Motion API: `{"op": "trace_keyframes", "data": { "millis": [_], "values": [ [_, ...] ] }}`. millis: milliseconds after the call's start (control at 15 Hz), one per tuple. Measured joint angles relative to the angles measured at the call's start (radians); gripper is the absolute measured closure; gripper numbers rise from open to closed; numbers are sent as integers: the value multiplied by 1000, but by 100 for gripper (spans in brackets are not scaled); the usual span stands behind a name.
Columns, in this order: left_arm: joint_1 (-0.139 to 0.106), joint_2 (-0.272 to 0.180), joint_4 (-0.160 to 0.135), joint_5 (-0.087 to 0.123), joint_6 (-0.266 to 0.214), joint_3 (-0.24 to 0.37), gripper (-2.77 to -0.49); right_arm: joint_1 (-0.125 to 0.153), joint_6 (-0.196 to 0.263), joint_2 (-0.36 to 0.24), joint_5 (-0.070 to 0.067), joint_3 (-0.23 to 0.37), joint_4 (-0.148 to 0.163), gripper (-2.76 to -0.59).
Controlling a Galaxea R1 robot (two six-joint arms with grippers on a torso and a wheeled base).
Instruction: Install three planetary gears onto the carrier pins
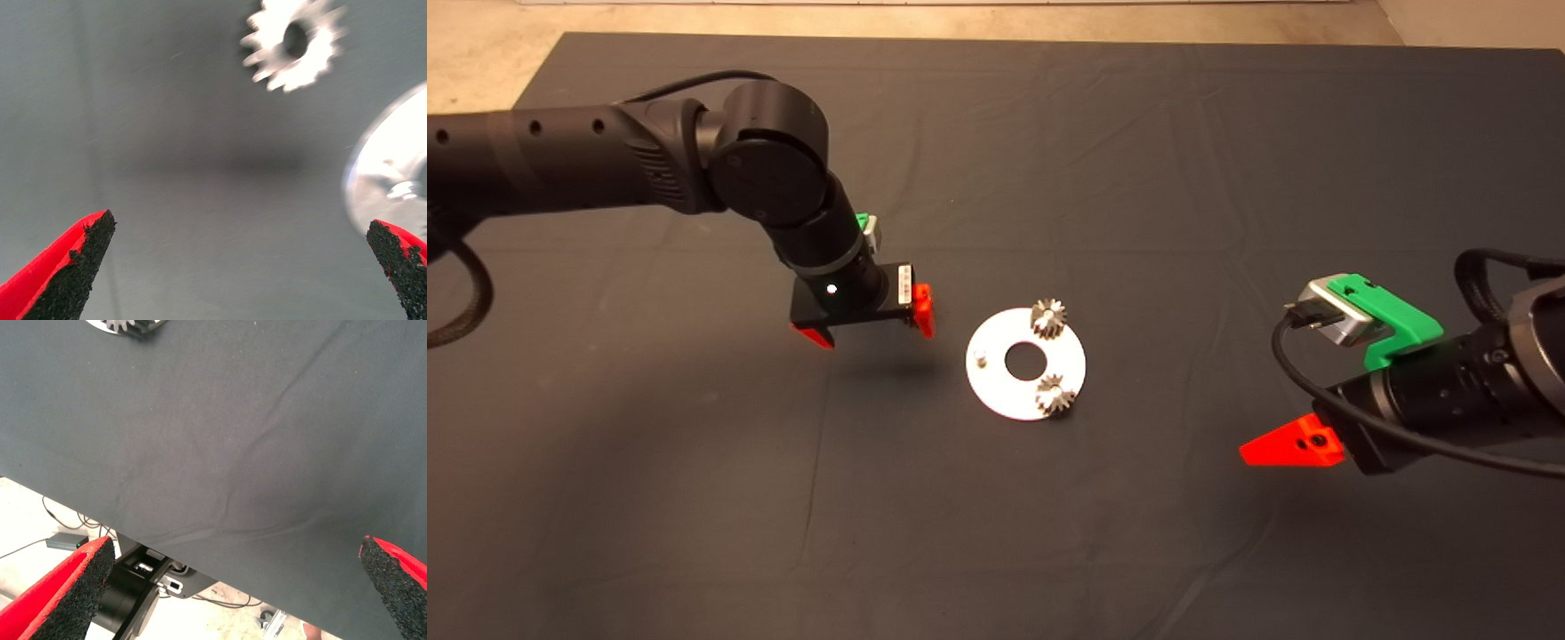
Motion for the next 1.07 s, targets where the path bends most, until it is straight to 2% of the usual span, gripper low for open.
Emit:
{"op": "trace_keyframes", "data": {
  "millis": [67,133,333,467,667,867,1000,1067],
  "values": [
    [0,3,0,-18,9,-25,-275,0,0,0,-1,0,0,-273],
    [0,9,1,-25,20,-48,-275,0,0,0,-1,0,0,-273],
    [9,37,0,-27,21,-76,-275,0,1,2,-5,0,0,-273],
    [10,70,1,-32,29,-118,-275,0,1,3,-5,0,0,-273],
    [11,103,0,-36,94,-185,-275,0,1,2,-11,0,0,-273],
    [28,113,-1,-35,121,-217,-275,0,1,2,-19,0,0,-273],
    [31,129,0,-35,194,-279,-275,0,1,2,-23,0,0,-273],
    [31,138,0,-34,213,-307,-275,0,1,2,-23,0,0,-273]
  ]
}}
